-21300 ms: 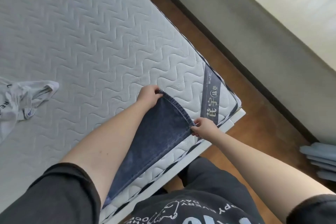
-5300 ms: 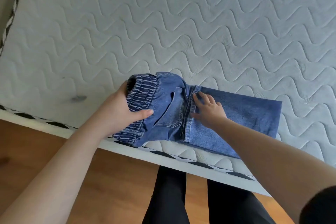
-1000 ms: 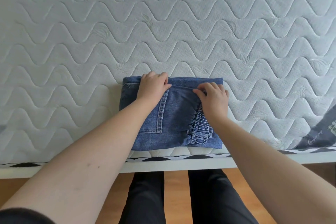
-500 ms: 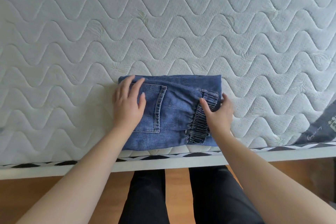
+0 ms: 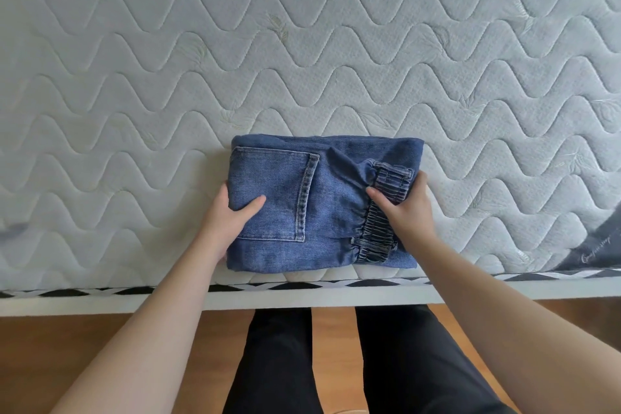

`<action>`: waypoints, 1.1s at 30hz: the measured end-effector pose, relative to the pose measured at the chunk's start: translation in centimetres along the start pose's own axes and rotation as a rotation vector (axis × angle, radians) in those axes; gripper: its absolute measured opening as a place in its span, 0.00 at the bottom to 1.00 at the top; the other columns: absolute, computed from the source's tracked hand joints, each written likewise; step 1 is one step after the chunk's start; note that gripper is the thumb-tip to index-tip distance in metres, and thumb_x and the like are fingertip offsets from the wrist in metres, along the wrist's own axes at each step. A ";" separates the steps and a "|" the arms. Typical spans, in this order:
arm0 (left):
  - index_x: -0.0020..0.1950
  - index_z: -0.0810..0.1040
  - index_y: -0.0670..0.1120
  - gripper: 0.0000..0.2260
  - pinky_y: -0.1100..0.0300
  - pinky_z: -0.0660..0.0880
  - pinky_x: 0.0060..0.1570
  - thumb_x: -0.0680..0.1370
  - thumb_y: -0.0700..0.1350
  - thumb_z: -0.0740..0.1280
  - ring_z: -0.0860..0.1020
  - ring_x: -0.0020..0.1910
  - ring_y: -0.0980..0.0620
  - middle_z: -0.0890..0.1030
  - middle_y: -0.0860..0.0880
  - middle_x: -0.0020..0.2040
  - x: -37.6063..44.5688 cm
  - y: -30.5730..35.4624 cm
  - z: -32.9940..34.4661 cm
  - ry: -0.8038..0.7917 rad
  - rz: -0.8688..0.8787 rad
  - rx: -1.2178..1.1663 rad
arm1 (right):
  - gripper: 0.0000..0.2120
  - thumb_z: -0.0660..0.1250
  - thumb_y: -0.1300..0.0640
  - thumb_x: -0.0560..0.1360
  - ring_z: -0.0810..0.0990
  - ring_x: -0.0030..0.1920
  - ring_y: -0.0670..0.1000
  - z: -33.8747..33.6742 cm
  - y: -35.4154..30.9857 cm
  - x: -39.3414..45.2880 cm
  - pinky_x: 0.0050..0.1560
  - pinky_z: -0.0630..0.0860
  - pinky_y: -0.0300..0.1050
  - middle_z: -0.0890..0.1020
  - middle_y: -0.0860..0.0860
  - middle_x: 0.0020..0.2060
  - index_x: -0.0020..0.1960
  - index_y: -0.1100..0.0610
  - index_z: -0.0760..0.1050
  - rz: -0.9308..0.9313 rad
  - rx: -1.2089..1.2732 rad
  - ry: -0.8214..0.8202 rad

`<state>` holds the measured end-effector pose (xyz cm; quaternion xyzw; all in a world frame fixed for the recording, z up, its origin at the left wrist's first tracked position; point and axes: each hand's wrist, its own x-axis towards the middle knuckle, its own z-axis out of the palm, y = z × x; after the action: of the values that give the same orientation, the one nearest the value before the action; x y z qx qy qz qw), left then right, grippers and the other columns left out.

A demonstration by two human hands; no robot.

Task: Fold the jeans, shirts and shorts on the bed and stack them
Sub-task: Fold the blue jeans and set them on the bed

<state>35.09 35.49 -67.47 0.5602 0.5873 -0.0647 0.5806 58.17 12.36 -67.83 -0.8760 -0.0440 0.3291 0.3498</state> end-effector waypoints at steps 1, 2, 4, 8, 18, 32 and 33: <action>0.54 0.74 0.68 0.22 0.59 0.77 0.51 0.63 0.61 0.78 0.81 0.51 0.64 0.82 0.65 0.52 -0.2 -0.1 -0.2 -0.030 0.004 -0.002 | 0.27 0.76 0.38 0.65 0.75 0.45 0.28 0.0 0.0 0.0 0.42 0.70 0.32 0.79 0.36 0.46 0.53 0.44 0.64 -0.004 -0.003 0.004; 0.54 0.73 0.70 0.23 0.59 0.77 0.52 0.63 0.61 0.78 0.81 0.52 0.64 0.81 0.65 0.53 -0.4 -0.1 -0.3 -0.051 0.006 -0.010 | 0.25 0.76 0.39 0.66 0.76 0.45 0.28 -0.1 0.0 -0.1 0.42 0.70 0.32 0.79 0.36 0.45 0.52 0.43 0.64 -0.006 0.005 0.004; 0.56 0.71 0.71 0.25 0.56 0.77 0.54 0.64 0.60 0.77 0.80 0.53 0.64 0.81 0.64 0.54 -0.9 -0.1 -0.2 -0.063 0.008 -0.034 | 0.23 0.76 0.41 0.67 0.77 0.45 0.30 -0.1 -0.1 -0.2 0.41 0.70 0.32 0.80 0.37 0.44 0.52 0.42 0.64 -0.010 0.033 0.004; 0.61 0.71 0.65 0.27 0.47 0.76 0.61 0.66 0.54 0.77 0.80 0.56 0.58 0.81 0.58 0.57 -2.0 0.7 1.1 0.035 0.045 -0.089 | 0.21 0.76 0.45 0.68 0.79 0.45 0.32 -1.4 -1.0 -0.7 0.39 0.71 0.25 0.80 0.33 0.45 0.52 0.41 0.66 -0.049 0.074 0.005; 0.63 0.66 0.72 0.30 0.61 0.74 0.56 0.66 0.58 0.75 0.77 0.58 0.65 0.77 0.66 0.60 -9.6 7.8 3.5 0.029 0.283 0.041 | 0.20 0.75 0.46 0.70 0.77 0.46 0.31 -11.3 -2.1 -4.3 0.40 0.70 0.24 0.79 0.38 0.48 0.54 0.40 0.66 -0.087 0.132 0.099; 0.68 0.65 0.67 0.31 0.58 0.74 0.57 0.66 0.63 0.70 0.78 0.58 0.62 0.78 0.62 0.61 -25.8 17.6 5.0 0.036 0.453 0.111 | 0.17 0.73 0.51 0.72 0.80 0.47 0.38 -25.5 -6.0 -12.8 0.47 0.74 0.43 0.81 0.37 0.46 0.54 0.39 0.68 -0.259 0.211 0.072; 0.68 0.65 0.65 0.31 0.56 0.74 0.57 0.67 0.63 0.70 0.78 0.58 0.60 0.78 0.61 0.61 -26.6 17.9 4.9 0.056 0.471 0.115 | 0.17 0.73 0.50 0.72 0.81 0.48 0.39 -26.0 -6.2 -13.6 0.48 0.75 0.44 0.82 0.39 0.46 0.55 0.40 0.68 -0.273 0.216 0.076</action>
<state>43.19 22.93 -38.65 0.7153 0.4518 0.0545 0.5303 64.32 -2.33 -42.37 -0.8310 -0.1134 0.2481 0.4847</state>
